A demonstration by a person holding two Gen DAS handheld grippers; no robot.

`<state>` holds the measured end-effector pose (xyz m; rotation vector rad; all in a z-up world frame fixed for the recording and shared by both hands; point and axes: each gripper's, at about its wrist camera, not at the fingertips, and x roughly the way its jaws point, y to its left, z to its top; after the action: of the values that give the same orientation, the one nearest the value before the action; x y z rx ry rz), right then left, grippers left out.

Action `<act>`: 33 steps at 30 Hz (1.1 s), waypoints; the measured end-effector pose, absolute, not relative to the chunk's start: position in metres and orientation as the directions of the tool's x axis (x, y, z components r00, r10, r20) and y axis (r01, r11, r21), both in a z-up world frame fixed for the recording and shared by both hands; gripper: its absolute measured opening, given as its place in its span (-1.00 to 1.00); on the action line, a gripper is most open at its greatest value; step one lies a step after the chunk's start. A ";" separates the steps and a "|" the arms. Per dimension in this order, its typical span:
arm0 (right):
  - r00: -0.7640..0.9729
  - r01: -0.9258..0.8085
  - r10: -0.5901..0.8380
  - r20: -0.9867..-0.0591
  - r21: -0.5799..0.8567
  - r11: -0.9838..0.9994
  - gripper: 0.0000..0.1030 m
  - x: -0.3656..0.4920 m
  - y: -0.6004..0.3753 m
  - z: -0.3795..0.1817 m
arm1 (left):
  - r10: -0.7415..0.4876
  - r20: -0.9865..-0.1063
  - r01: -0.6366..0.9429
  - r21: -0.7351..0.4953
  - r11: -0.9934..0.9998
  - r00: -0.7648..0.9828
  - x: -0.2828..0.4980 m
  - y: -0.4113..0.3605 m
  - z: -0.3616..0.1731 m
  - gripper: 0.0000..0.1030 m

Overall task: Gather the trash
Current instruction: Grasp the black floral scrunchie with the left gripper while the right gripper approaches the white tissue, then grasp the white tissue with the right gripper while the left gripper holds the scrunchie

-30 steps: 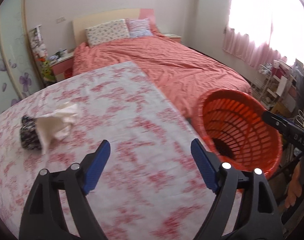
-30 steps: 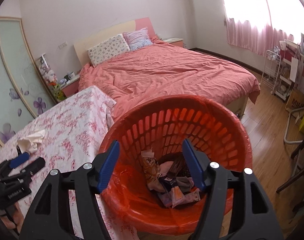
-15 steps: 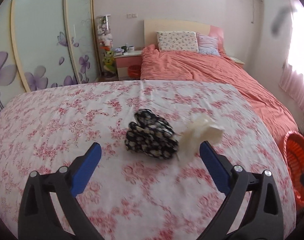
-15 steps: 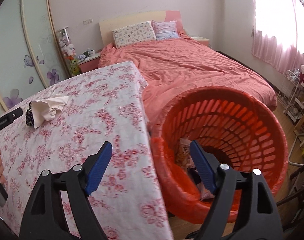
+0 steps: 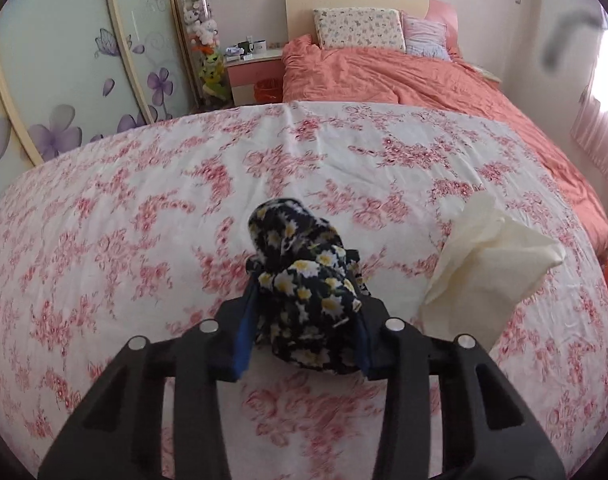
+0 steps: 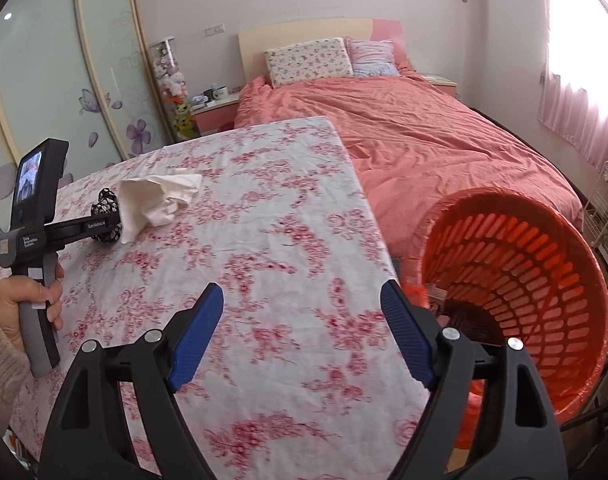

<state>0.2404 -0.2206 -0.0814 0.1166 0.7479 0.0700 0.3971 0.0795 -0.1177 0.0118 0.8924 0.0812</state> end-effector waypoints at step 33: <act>0.679 0.041 0.137 -0.722 0.224 0.974 0.59 0.363 -0.083 -0.090 | 0.104 -0.790 -0.162 0.006 0.987 0.605 0.319 0.178 -0.122 0.13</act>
<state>0.3630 -0.0833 -0.0903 0.2298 0.8251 0.0542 0.3186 0.1781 -0.1218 -0.0686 0.9088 0.1535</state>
